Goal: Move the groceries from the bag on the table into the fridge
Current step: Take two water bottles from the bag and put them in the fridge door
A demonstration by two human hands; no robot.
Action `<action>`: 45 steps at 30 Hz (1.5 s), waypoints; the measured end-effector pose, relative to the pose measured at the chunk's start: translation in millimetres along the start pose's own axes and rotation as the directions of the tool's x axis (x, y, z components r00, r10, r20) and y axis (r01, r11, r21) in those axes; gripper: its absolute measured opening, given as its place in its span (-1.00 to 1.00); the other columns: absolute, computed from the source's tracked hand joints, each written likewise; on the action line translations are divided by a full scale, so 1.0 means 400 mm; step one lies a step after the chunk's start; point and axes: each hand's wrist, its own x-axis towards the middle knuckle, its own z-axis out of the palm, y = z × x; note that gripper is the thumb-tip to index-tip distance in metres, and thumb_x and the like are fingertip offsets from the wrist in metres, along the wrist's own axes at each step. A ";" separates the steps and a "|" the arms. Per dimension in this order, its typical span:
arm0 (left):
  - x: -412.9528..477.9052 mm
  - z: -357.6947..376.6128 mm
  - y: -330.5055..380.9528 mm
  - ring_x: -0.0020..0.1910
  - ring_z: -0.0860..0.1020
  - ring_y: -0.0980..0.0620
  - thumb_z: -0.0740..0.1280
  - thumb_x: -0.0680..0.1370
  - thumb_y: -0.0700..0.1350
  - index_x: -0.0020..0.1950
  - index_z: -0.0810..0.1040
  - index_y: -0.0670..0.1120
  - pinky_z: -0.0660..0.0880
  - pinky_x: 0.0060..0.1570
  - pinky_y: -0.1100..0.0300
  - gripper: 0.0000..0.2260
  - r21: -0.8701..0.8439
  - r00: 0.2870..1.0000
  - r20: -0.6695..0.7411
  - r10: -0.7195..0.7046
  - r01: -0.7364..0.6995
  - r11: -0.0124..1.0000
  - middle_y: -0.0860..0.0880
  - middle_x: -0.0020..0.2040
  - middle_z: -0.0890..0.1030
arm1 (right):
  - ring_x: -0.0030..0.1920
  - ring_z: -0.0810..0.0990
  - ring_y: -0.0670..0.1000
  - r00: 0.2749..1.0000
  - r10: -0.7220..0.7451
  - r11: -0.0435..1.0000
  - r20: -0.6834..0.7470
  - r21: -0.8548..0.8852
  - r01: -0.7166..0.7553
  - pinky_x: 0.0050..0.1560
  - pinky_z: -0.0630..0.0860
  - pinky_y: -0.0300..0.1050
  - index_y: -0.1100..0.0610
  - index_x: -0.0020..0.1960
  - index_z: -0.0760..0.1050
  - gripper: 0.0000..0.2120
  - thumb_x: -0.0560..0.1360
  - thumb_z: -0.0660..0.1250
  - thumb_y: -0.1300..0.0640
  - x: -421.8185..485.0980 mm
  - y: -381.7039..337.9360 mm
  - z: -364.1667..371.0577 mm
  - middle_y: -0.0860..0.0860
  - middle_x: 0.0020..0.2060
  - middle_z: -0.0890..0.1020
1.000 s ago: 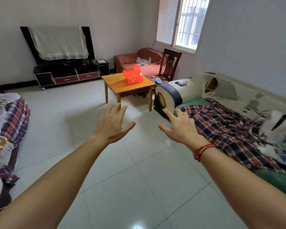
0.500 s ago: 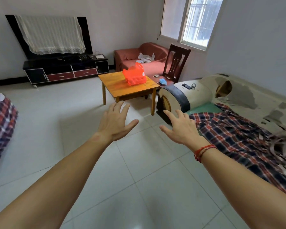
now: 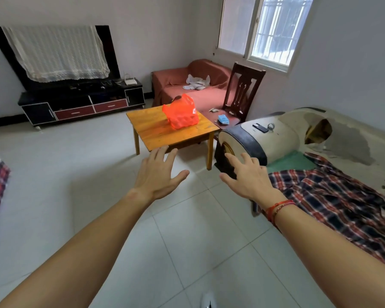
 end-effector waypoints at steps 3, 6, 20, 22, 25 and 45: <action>0.115 0.035 -0.016 0.48 0.23 -0.10 -0.01 0.48 0.39 0.53 0.27 -0.05 0.31 0.34 -0.08 -0.25 -0.002 1.000 -0.014 -0.023 0.023 1.000 -0.12 0.51 0.29 | 0.48 0.27 0.24 1.000 -0.015 1.000 -0.010 -0.008 0.015 0.41 0.28 0.29 -0.16 0.59 0.07 -0.33 0.57 0.14 -0.34 0.139 0.032 0.016 0.14 0.54 0.23; 0.250 0.080 -0.026 0.47 0.23 -0.11 -0.04 0.47 0.41 0.52 0.27 -0.04 0.31 0.35 -0.09 -0.23 0.014 0.999 0.000 -0.047 0.047 0.999 -0.12 0.50 0.29 | 0.48 0.26 0.24 0.999 -0.037 0.999 -0.005 0.012 0.037 0.40 0.28 0.30 -0.16 0.59 0.08 -0.33 0.56 0.16 -0.34 0.288 0.074 0.038 0.14 0.53 0.24; 0.793 0.249 -0.111 0.50 0.17 -0.12 -0.03 0.48 0.42 0.54 0.22 -0.01 0.25 0.40 -0.11 -0.24 0.026 0.985 0.038 -0.166 0.165 0.986 -0.11 0.54 0.23 | 0.45 0.29 0.24 0.992 -0.117 0.993 0.037 0.032 0.115 0.36 0.31 0.27 -0.14 0.59 0.09 -0.31 0.55 0.19 -0.33 0.915 0.198 0.069 0.12 0.53 0.25; 0.853 0.284 -0.134 0.51 0.17 -0.12 -0.01 0.49 0.42 0.55 0.21 0.00 0.24 0.40 -0.12 -0.25 0.036 0.983 0.048 -0.176 0.174 0.984 -0.11 0.54 0.23 | 0.48 0.26 0.24 0.992 -0.115 0.993 0.057 0.031 0.114 0.39 0.28 0.28 -0.15 0.59 0.08 -0.31 0.55 0.19 -0.34 0.984 0.204 0.088 0.12 0.55 0.22; 0.946 0.335 -0.169 0.52 0.15 -0.12 0.06 0.52 0.39 0.55 0.21 -0.01 0.24 0.41 -0.11 -0.28 0.045 0.985 0.045 -0.168 0.166 0.985 -0.11 0.55 0.22 | 0.47 0.26 0.23 0.990 -0.118 0.993 0.072 0.024 0.117 0.37 0.29 0.29 -0.16 0.59 0.07 -0.31 0.55 0.18 -0.34 1.090 0.209 0.117 0.11 0.53 0.24; 1.654 0.569 -0.509 0.45 0.26 -0.18 -0.03 0.44 0.43 0.51 0.29 -0.04 0.32 0.34 -0.09 -0.21 -0.023 0.984 0.092 -0.151 0.154 0.988 -0.17 0.48 0.31 | 0.46 0.28 0.20 0.992 -0.088 0.995 0.086 -0.031 0.091 0.33 0.33 0.21 -0.19 0.59 0.05 -0.32 0.56 0.17 -0.35 1.853 0.129 0.200 0.13 0.51 0.26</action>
